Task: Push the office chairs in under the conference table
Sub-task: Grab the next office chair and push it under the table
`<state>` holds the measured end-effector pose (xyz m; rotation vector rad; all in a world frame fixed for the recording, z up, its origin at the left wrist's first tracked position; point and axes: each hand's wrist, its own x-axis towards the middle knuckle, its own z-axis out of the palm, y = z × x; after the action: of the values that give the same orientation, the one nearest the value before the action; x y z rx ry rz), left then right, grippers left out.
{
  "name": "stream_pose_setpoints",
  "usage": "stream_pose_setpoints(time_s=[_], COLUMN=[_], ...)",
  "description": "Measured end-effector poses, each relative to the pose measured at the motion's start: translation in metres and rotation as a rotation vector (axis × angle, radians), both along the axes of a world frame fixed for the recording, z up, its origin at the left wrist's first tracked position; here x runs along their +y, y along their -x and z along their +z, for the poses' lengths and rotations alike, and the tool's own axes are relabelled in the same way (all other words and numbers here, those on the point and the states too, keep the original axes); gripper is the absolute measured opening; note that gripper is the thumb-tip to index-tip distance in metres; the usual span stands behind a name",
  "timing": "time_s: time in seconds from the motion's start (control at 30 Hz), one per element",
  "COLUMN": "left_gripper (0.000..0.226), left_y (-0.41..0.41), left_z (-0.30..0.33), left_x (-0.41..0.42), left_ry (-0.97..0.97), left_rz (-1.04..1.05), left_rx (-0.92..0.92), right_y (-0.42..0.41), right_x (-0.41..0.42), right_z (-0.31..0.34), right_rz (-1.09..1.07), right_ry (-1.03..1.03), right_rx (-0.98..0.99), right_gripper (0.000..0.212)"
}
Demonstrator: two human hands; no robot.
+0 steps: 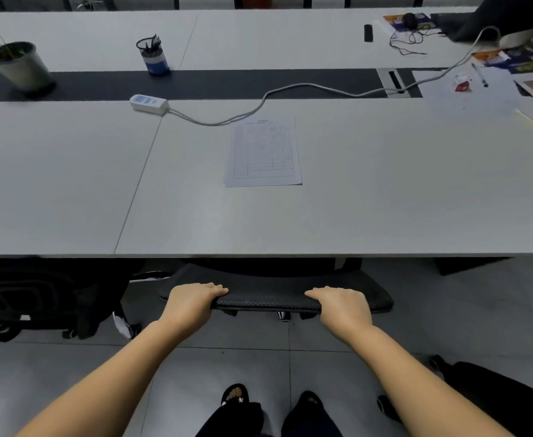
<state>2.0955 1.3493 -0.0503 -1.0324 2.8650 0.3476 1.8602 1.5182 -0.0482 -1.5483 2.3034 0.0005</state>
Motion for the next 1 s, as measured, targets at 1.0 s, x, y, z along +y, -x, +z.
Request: stream_pose_setpoints(time_s=[1.0], left_gripper=[0.060], left_y=[-0.022], left_z=[0.042], left_x=[0.040], left_ry=[-0.181], left_rz=[0.002], left_rx=[0.033], right_y=[-0.027], right_x=[0.021], right_z=[0.042], right_rz=[0.092], right_ry=[0.216], right_rx=[-0.428], right_gripper=[0.063])
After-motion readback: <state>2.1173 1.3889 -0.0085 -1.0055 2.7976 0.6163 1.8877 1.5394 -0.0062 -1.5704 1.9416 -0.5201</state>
